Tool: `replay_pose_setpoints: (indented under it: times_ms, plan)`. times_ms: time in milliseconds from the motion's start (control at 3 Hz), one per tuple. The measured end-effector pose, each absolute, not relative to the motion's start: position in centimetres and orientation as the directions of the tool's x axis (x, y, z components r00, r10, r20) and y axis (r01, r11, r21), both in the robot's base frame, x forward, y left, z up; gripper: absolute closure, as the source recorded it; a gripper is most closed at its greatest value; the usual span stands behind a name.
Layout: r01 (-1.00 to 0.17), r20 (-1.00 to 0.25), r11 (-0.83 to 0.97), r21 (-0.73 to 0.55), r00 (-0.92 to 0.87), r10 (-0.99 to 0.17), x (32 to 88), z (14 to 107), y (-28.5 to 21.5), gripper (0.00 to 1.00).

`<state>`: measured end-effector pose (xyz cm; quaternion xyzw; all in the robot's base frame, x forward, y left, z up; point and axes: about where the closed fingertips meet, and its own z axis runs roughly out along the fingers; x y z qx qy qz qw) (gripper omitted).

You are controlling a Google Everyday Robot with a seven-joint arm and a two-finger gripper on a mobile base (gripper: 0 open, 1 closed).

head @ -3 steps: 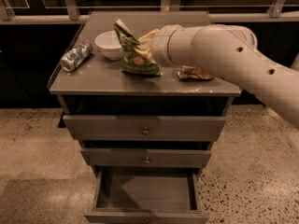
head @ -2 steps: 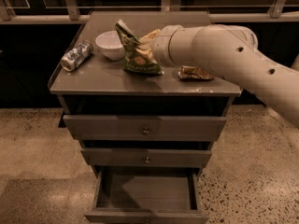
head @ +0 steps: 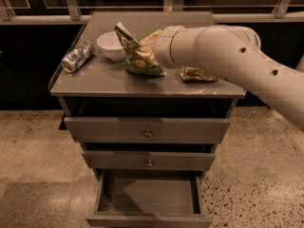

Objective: Pick green jalapeno chip bag from bottom drawer and place on counter

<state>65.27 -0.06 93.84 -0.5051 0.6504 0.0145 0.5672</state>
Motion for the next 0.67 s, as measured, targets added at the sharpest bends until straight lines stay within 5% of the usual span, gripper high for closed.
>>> replay_pose_setpoints:
  times_ms: [333, 667]
  plan:
    - [-0.673, -0.752, 0.489, -0.554, 0.154, -0.641, 65.27, 93.84, -0.06, 0.12]
    - [-0.673, -0.752, 0.489, -0.554, 0.154, -0.641, 65.27, 93.84, -0.05, 0.00]
